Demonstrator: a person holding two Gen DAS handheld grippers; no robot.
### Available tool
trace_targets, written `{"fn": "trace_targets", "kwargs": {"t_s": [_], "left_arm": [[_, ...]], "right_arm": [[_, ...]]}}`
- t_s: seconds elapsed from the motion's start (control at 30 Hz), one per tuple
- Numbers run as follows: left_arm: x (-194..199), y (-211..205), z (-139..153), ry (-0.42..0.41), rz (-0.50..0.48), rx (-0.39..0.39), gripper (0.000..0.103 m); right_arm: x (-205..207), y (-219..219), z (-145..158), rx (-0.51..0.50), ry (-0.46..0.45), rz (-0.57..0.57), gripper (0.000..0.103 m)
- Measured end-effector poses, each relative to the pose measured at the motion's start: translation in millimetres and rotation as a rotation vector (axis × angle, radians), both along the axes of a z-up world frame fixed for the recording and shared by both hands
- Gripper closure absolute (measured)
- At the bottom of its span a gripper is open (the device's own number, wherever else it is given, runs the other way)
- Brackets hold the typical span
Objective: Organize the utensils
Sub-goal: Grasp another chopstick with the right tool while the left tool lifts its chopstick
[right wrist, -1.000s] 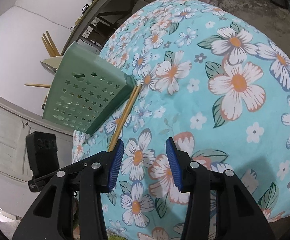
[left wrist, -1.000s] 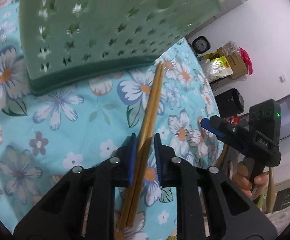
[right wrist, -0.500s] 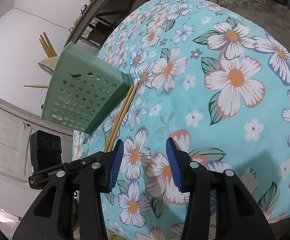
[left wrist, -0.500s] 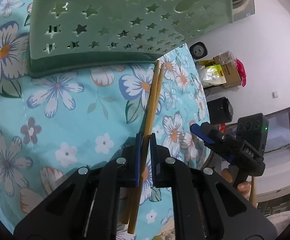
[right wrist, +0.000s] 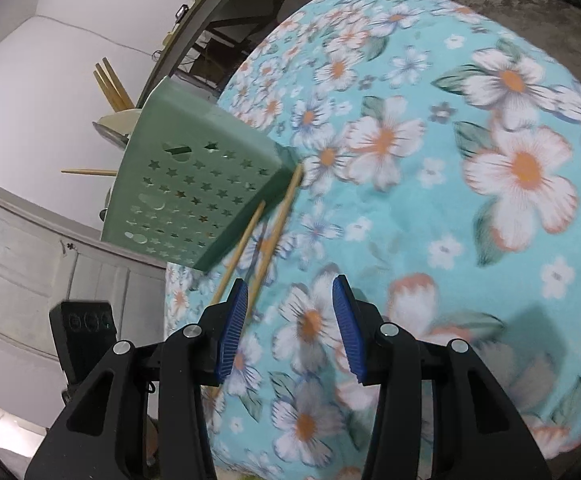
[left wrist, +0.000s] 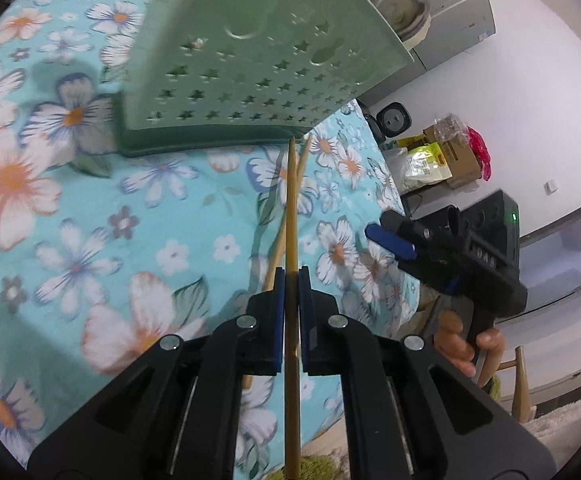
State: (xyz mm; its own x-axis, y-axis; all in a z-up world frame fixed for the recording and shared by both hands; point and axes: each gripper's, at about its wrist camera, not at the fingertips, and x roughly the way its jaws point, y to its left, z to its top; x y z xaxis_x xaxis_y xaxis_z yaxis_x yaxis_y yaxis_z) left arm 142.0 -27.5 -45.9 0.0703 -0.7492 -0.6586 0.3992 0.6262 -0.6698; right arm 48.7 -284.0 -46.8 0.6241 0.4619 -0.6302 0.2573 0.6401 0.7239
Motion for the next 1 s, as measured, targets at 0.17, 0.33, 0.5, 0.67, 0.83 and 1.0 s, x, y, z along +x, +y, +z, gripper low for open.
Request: {"fn": "trace_targets", "kwargs": {"t_s": [0.17, 0.33, 0.5, 0.67, 0.83, 1.0], "left_arm": [[-7.0, 24.0, 4.5, -0.03, 0.042, 0.014, 0.098], [-9.9, 40.5, 2.2, -0.04, 0.074, 0.039, 0.098], [-10.7, 48.2, -0.6, -0.038, 0.087, 0.049, 0.098], [-12.0, 43.8, -4.6, -0.03, 0.073, 0.057, 0.098], [-15.7, 32.4, -7.1, -0.008, 0.043, 0.058, 0.098], [-21.4, 21.1, -10.3, 0.007, 0.01, 0.083, 0.097]], "right_arm": [[26.0, 11.2, -9.6, 0.038, 0.022, 0.026, 0.059], [49.2, 29.8, -21.1, 0.047, 0.05, 0.06, 0.06], [61.9, 49.1, -28.9, -0.004, 0.066, 0.068, 0.07], [60.9, 49.6, -34.5, 0.011, 0.075, 0.06, 0.09], [48.5, 35.7, -26.8, 0.015, 0.083, 0.093, 0.09], [21.7, 12.1, -19.8, 0.003, 0.104, 0.094, 0.09]]}}
